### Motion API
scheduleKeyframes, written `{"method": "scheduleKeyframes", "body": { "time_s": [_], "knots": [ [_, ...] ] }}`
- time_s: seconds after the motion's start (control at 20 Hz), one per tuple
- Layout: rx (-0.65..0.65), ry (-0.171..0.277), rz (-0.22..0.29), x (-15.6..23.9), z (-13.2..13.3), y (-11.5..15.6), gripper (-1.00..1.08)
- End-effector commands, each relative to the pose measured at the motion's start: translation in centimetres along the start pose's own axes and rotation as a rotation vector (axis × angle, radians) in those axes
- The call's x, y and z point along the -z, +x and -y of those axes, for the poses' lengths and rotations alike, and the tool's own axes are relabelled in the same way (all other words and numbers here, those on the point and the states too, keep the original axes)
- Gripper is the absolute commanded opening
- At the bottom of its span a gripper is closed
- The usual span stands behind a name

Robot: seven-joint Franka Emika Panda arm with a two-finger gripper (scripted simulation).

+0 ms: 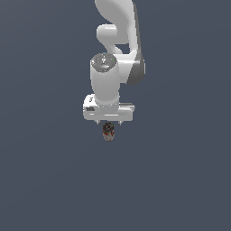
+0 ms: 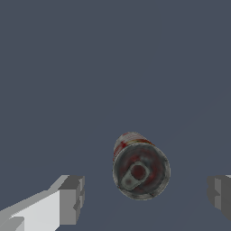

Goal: Pick up the object and move it to a goal position.

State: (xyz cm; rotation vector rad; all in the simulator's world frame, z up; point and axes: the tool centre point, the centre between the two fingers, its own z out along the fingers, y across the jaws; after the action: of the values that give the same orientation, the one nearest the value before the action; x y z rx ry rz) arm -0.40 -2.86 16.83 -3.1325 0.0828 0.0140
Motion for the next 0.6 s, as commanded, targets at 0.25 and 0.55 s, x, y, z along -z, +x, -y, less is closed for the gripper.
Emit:
{"method": "scheduleKeyframes", "body": {
  "time_s": [0.25,0.55],
  "knots": [
    [0.01,-0.014,-0.014,0.9,-0.8,0.5,1.0],
    [0.024,-0.03,-0.03,1.8,-1.8,1.0,1.0]
  ]
}}
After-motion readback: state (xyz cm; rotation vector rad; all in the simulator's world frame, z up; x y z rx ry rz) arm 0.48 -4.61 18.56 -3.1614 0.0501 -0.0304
